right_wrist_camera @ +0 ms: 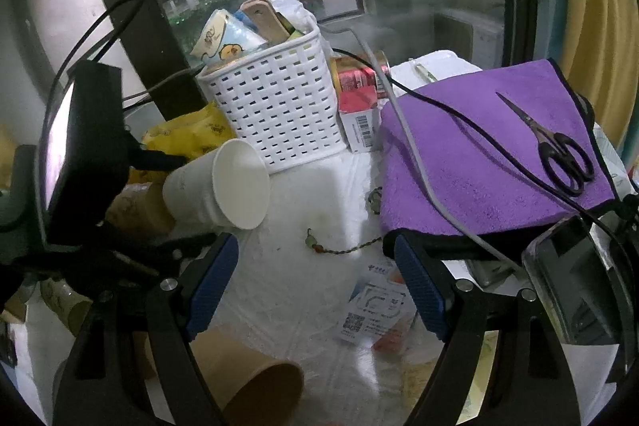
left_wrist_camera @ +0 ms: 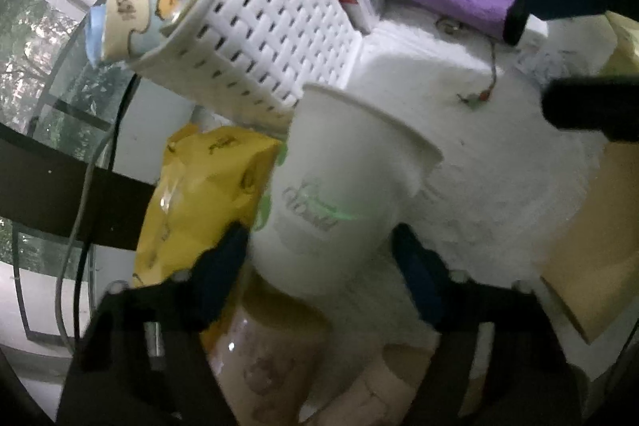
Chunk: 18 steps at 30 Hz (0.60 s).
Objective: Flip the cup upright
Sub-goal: 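Close the left tool on the white paper cup's body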
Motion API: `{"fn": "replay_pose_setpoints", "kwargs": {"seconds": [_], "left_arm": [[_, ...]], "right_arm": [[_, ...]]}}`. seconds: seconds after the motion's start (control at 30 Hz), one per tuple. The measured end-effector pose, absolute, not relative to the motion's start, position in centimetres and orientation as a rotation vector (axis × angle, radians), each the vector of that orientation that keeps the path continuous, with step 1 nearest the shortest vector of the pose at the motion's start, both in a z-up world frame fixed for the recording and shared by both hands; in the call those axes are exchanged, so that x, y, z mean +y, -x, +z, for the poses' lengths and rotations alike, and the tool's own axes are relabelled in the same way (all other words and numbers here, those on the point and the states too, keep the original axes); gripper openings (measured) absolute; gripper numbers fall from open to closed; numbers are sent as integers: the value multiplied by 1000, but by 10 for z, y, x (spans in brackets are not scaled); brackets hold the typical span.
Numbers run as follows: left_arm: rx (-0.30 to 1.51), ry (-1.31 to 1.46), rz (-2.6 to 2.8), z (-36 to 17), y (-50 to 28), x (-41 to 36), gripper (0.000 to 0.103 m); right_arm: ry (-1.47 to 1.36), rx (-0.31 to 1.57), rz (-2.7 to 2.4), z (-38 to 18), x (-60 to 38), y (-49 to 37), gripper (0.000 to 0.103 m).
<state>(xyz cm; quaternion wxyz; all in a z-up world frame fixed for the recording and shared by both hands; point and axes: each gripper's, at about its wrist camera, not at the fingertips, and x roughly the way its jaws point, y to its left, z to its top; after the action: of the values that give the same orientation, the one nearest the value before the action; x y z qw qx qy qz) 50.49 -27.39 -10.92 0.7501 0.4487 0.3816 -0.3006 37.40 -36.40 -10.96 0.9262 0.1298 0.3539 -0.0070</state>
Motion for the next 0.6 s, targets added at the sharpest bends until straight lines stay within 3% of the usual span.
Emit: {"fn": "replay_pose_setpoints", "kwargs": {"seconds": [0.27, 0.6], "left_arm": [[800, -973, -642, -102, -500, -276, 65], [724, -881, -611, -41, -466, -256, 65]], "right_arm": [[-262, 724, -18, -105, -362, -370, 83], [-257, 668, 1, -75, -354, -343, 83]]}}
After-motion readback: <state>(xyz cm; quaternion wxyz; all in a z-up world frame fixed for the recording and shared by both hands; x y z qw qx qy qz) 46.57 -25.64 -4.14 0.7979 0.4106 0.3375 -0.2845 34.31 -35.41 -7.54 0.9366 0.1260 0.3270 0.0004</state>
